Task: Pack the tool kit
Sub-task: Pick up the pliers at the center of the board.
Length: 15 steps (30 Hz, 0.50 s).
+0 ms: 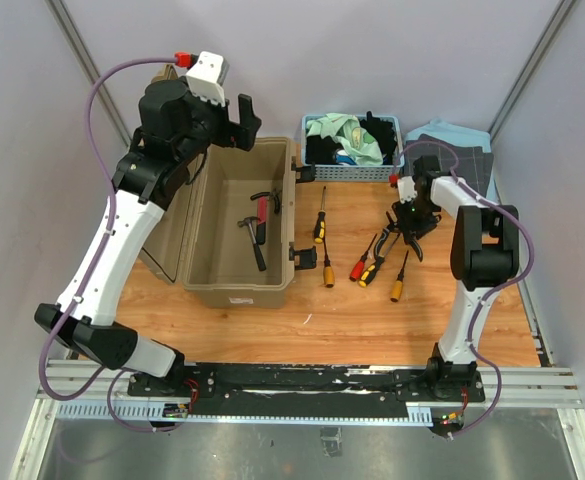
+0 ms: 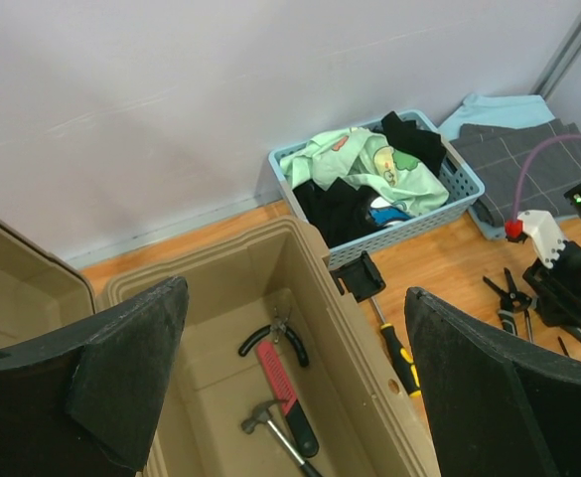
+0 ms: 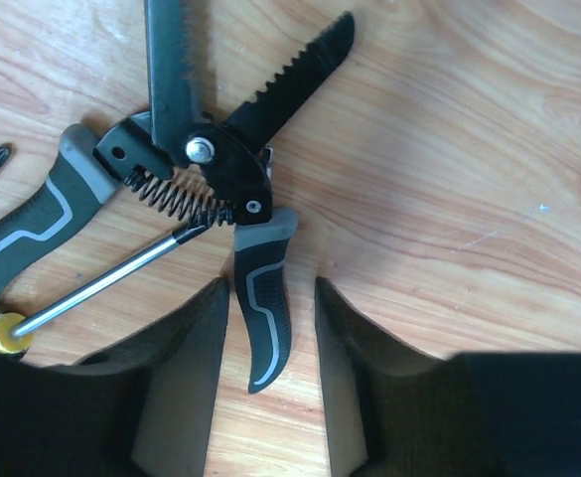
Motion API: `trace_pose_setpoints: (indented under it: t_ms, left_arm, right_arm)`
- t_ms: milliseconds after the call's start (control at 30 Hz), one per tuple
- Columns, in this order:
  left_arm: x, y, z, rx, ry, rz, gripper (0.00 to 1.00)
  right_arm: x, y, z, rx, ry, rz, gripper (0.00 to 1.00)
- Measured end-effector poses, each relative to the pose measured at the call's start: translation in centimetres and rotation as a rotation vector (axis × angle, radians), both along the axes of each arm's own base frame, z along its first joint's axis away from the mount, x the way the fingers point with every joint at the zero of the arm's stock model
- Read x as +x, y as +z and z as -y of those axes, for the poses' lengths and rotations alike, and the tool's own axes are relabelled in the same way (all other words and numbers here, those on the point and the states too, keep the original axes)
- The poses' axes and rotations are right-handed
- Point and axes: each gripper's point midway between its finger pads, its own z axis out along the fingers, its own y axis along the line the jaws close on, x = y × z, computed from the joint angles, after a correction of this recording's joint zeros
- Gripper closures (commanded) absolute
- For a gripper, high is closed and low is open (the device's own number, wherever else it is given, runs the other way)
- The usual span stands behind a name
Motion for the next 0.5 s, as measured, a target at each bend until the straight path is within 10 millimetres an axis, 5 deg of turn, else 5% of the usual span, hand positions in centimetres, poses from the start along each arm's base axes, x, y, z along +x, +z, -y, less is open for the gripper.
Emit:
trace_pose_setpoints:
  t_ms: [100, 500]
  left_arm:
    - [0.2, -0.1, 0.1, 0.001, -0.002, -0.004, 0.05]
    - [0.2, -0.2, -0.1, 0.007, 0.008, -0.004, 0.01]
  right_arm:
    - [-0.2, -0.1, -0.5, 0.025, 0.001, -0.017, 0.98]
    - [-0.8, 0.9, -0.6, 0.036, -0.012, -0.049, 0.99]
